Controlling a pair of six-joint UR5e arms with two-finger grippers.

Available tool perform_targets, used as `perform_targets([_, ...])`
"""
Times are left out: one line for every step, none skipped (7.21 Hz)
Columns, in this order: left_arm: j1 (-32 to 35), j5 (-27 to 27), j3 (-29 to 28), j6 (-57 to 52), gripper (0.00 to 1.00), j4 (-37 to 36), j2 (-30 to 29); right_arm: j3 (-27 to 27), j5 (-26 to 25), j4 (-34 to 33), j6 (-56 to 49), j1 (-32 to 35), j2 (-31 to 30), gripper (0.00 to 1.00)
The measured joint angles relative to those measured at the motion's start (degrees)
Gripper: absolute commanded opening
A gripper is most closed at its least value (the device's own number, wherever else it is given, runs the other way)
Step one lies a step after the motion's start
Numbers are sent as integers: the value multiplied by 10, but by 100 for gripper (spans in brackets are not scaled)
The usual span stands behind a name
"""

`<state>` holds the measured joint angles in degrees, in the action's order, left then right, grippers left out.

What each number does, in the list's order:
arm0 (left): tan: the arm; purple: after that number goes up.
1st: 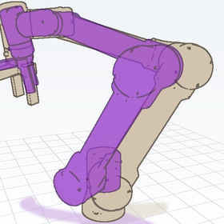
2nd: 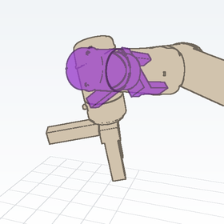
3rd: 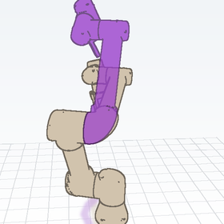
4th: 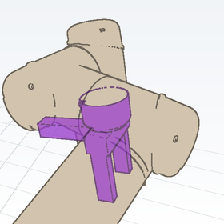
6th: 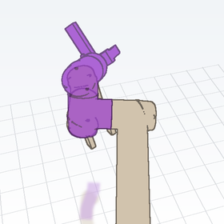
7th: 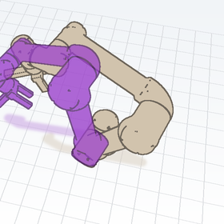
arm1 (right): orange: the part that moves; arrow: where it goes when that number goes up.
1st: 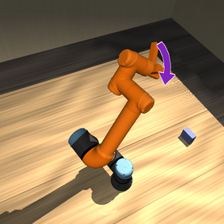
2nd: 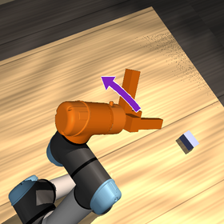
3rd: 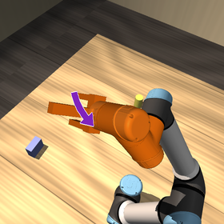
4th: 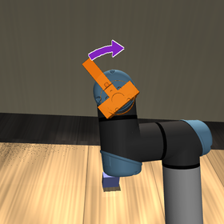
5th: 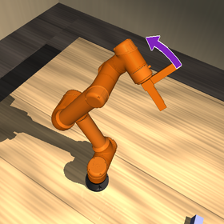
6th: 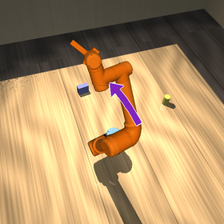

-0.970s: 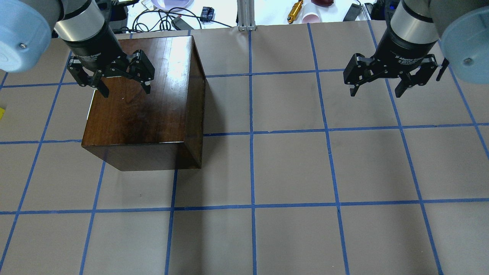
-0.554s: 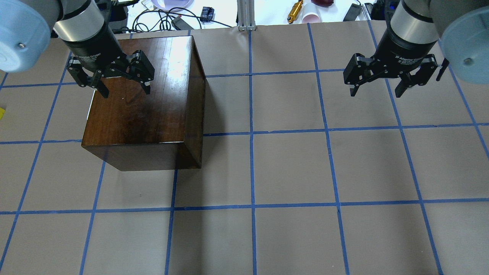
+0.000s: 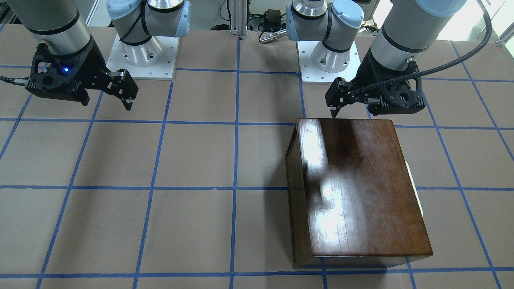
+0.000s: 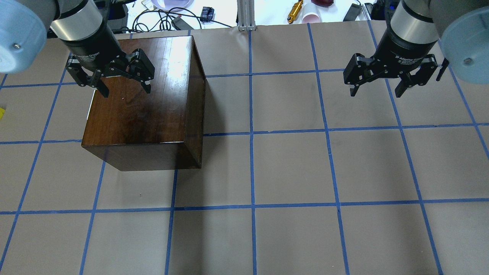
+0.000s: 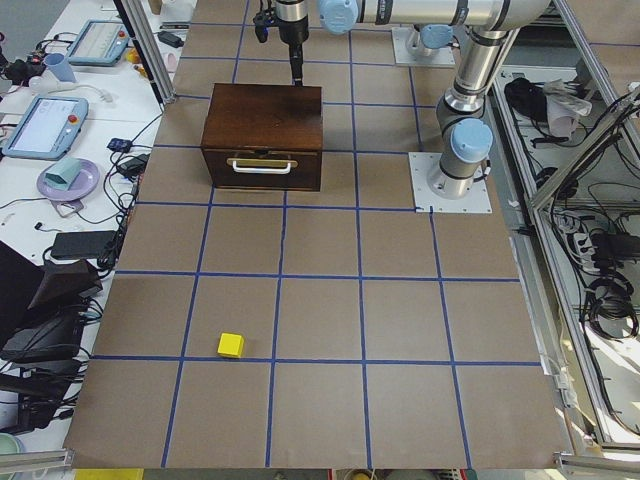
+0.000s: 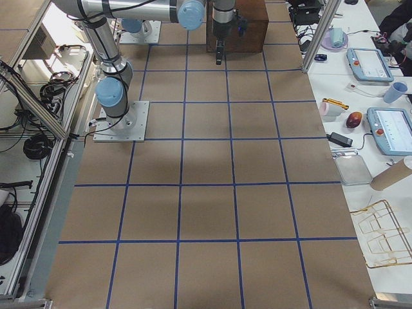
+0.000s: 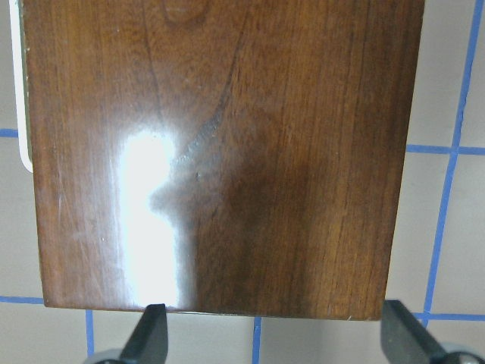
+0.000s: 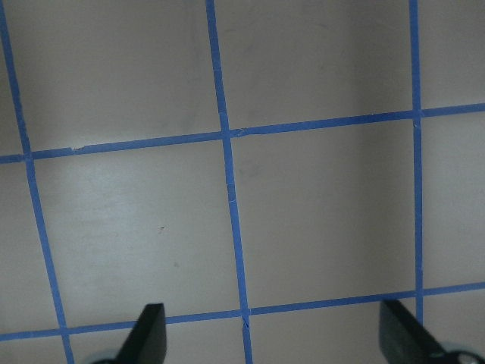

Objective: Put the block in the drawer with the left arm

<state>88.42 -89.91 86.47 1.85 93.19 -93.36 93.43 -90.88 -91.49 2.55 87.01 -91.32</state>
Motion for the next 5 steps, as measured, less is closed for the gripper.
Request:
perform_targets([0, -1, 0, 0, 100, 0, 0, 0, 0, 0, 0, 0, 0, 100])
perform_targets([0, -2, 0, 0, 100, 0, -1, 0, 0, 0, 0, 0, 0, 100])
perform_targets([0, -1, 1, 0, 100, 0, -3, 0, 0, 0, 0, 0, 0, 100])
perform_targets([0, 1, 1, 0, 100, 0, -5, 0, 0, 0, 0, 0, 0, 100])
perform_targets([0, -1, 1, 0, 100, 0, -5, 0, 0, 0, 0, 0, 0, 100])
